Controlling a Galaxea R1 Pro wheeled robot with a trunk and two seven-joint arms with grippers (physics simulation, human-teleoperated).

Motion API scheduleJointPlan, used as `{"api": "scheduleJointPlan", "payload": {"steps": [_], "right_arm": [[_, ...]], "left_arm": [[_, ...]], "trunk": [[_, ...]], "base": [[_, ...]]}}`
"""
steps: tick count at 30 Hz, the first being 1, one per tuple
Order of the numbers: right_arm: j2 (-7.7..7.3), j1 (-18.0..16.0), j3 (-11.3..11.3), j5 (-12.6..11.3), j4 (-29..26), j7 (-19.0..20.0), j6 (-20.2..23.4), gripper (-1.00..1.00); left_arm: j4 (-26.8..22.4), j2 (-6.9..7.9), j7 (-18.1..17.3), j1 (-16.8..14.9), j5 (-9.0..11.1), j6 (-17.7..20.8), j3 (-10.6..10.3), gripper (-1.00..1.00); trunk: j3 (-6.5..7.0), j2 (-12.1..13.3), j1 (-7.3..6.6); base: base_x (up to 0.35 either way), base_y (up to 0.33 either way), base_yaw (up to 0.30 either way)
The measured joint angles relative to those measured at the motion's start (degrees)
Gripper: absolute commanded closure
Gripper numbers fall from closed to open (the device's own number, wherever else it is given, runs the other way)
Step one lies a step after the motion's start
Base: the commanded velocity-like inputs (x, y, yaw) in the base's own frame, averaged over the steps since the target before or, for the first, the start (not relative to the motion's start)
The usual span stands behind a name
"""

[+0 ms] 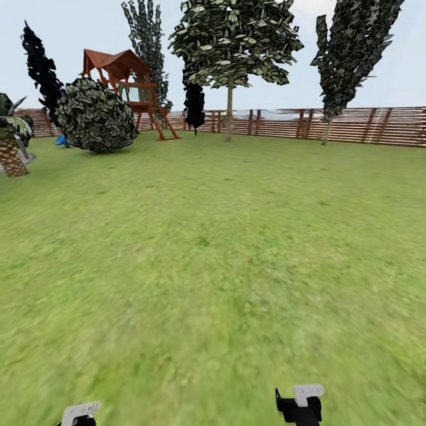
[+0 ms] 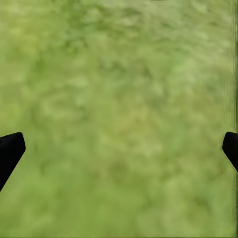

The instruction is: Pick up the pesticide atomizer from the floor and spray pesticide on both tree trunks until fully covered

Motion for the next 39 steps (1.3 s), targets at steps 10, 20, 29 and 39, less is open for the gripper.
{"api": "scheduleJointPlan", "payload": {"steps": [10,20,29,39], "right_arm": [[0.02,0.0,-0.02,0.0,0.0,0.0,0.0,-1.0],[0.29,-0.01,0.26,0.23,1.4,0.3,0.08,-1.0],[0.43,-0.01,0.28,0.23,5.11,0.36,0.1,-1.0],[2.27,0.01,0.33,0.24,6.14,0.4,0.09,-1.0]], "left_arm": [[0.0,0.25,3.41,0.0,0.14,-0.02,0.05,1.0],[-0.01,0.27,3.62,0.01,0.23,-0.02,0.1,1.0],[-0.03,0.27,3.62,0.02,0.23,-0.04,0.11,1.0],[-0.01,0.27,3.62,0.01,0.23,-0.06,0.1,1.0]], "trunk": [[0.0,0.0,0.0],[-0.13,0.0,0.0],[-0.13,0.0,0.0],[-0.13,0.0,0.0]], "base": [[0.339,0.0,-0.27],[0.339,0.01,-0.138],[0.316,0.15,-0.001],[0.319,0.059,0.004]]}}
